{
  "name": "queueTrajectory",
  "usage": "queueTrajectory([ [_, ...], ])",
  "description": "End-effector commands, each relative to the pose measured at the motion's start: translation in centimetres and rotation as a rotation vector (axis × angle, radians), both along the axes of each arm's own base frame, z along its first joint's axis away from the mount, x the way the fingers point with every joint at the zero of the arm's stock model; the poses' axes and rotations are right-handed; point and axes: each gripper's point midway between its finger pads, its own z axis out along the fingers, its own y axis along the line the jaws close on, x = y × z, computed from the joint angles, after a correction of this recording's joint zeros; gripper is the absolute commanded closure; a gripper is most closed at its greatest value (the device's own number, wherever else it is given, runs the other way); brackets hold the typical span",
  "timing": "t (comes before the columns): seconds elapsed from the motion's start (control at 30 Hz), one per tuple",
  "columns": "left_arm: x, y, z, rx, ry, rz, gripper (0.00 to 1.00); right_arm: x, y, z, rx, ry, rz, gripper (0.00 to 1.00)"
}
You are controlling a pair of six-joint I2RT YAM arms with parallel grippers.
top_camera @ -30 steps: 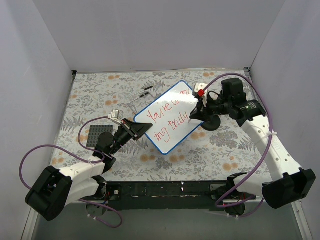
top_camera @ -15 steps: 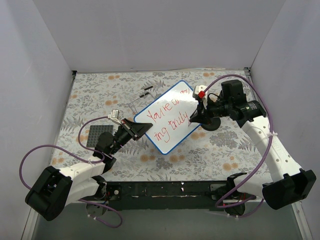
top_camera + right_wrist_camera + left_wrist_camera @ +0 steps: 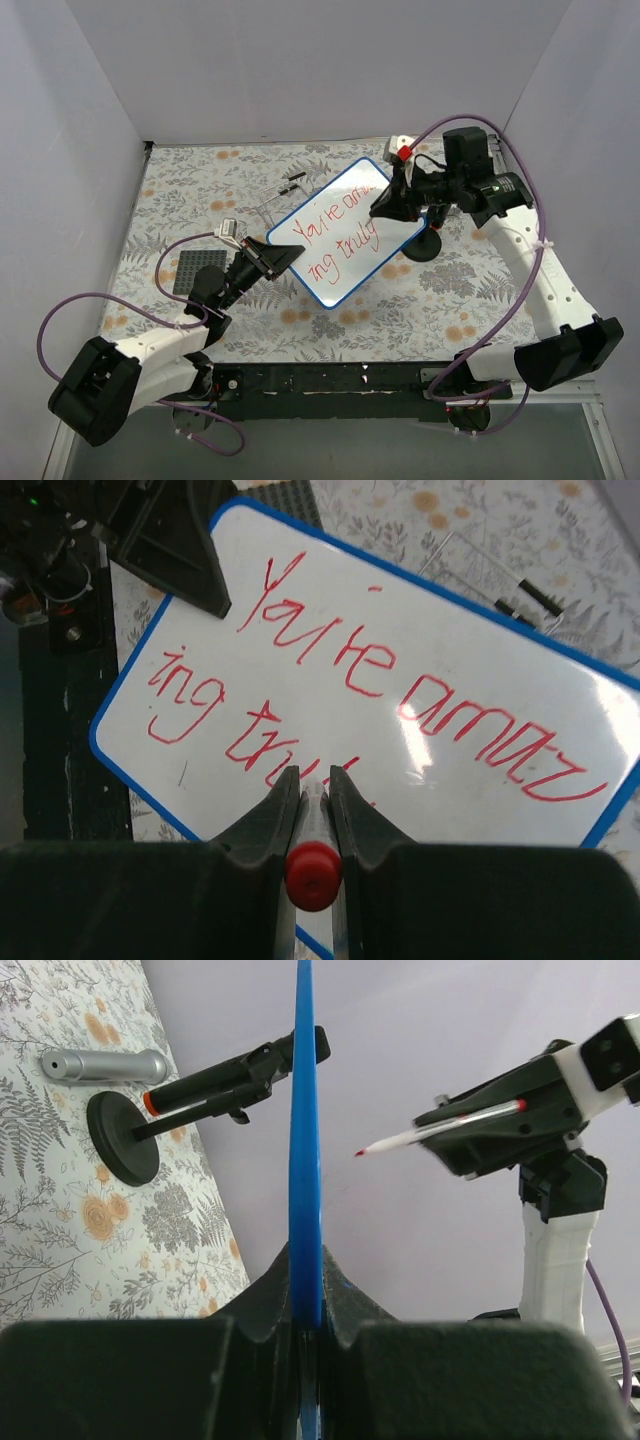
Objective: Write a sentence on the whiteboard
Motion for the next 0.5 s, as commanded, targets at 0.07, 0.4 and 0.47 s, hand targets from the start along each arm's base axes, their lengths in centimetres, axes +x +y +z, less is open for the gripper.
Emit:
queueTrajectory([
  [0.07, -0.9, 0.5, 4.8, -0.071, -0.149, -0.011, 1.00, -1.3, 0.0, 8.4, 0.126, -0.161, 0.034, 0.99],
  [0.4, -1.9, -0.2, 5.9, 0.291, -0.482, -0.076, 1.00, -2.6, -4.0, 11.0, 0.196, -0.237, -0.044, 0.99],
  [0.47, -1.9, -0.3, 6.4, 0.339, -0.518, -0.087, 1.00, -2.9, -4.3, 11.2, 0.209, -0.230, -0.050, 0.99],
])
